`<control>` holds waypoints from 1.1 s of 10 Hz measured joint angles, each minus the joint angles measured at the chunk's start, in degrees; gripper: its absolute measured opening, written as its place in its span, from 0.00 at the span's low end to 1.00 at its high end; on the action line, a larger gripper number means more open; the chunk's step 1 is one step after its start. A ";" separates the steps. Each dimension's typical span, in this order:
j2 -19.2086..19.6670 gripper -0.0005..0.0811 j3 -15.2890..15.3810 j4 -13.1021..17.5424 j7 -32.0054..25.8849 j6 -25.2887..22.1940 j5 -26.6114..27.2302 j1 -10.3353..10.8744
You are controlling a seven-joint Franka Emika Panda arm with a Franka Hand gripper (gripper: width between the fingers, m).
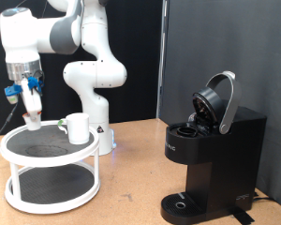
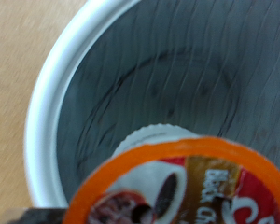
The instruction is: Make a cup of coffee with the keurig machine
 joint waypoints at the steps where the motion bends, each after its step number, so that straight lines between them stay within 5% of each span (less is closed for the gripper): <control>1: -0.65 0.47 0.01 1.87 -1.19 -3.14 3.19 0.80; 5: -2.14 0.47 1.89 7.62 -0.53 -12.05 10.86 3.88; 8: -2.09 0.47 2.51 8.04 0.65 -13.28 12.32 4.05; 11: -0.90 0.47 3.11 9.14 3.92 -14.69 25.10 6.52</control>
